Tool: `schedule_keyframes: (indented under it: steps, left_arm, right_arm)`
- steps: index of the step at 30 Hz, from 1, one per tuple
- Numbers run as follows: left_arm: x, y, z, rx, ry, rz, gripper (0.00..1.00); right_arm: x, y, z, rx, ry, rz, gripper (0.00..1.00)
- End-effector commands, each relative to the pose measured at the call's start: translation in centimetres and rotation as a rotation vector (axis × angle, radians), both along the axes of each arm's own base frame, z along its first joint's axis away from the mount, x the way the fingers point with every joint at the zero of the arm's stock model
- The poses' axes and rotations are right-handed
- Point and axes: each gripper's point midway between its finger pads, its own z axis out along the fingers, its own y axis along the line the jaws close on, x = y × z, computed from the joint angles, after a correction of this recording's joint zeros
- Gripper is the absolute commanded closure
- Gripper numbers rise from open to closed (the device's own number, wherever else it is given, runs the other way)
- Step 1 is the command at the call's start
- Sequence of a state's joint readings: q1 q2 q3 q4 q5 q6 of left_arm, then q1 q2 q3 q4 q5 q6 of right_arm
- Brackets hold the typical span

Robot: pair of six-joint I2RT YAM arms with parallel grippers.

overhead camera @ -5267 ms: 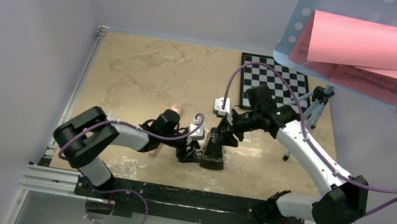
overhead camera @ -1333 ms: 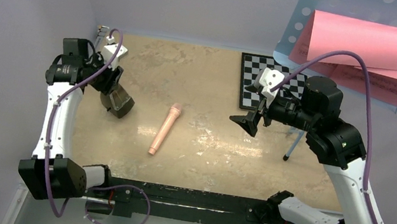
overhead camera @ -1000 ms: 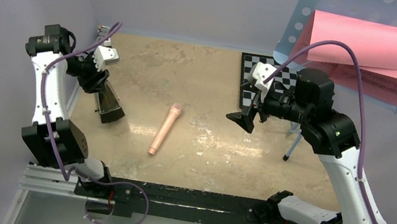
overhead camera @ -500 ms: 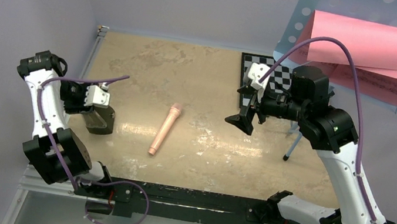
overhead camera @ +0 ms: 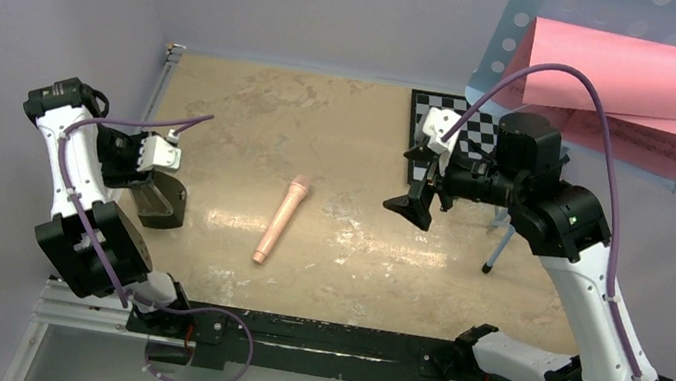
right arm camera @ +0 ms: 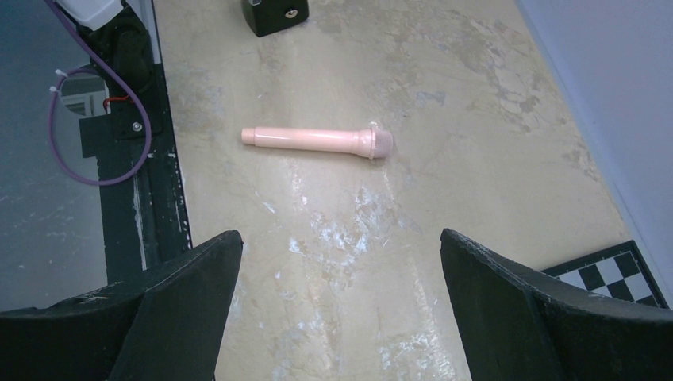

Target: Pack up the instrument practice props

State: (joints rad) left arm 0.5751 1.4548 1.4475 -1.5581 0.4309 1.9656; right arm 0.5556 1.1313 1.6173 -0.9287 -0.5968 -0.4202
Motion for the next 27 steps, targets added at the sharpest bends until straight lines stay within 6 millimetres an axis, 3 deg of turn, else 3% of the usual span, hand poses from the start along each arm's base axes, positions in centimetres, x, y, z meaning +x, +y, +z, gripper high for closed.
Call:
schedule_keyframes:
  steps: [1,7,9,14,19,27]
  left_arm:
    - [-0.4,0.2,-0.3,0.006,-0.006,0.064,0.49]
    - [2.3,1.1,1.1,-0.008,-0.138,0.233,0.4]
    - [3.5,0.5,2.5,-0.075,-0.183,0.308,0.29]
    - [4.9,-1.7,5.8,-0.22,-0.27,0.418,0.19]
    - [4.4,-6.2,8.2,-0.322,-0.335,0.349,0.16]
    - [3.7,-15.7,12.2,-0.629,-0.363,0.168,0.02]
  right_arm:
    - [-1.0,-0.2,1.7,0.032,-0.05,0.026,0.02]
    - [-1.5,-0.3,2.8,0.07,-0.103,0.03,0.01]
    - [-1.7,-0.2,3.4,0.099,-0.114,0.032,0.01]
    - [-1.9,-0.3,4.9,0.13,-0.136,0.029,0.01]
    - [-2.8,-0.4,6.1,0.159,-0.174,0.051,0.02]
    - [-7.4,-3.1,10.5,0.236,-0.342,0.084,0.02]
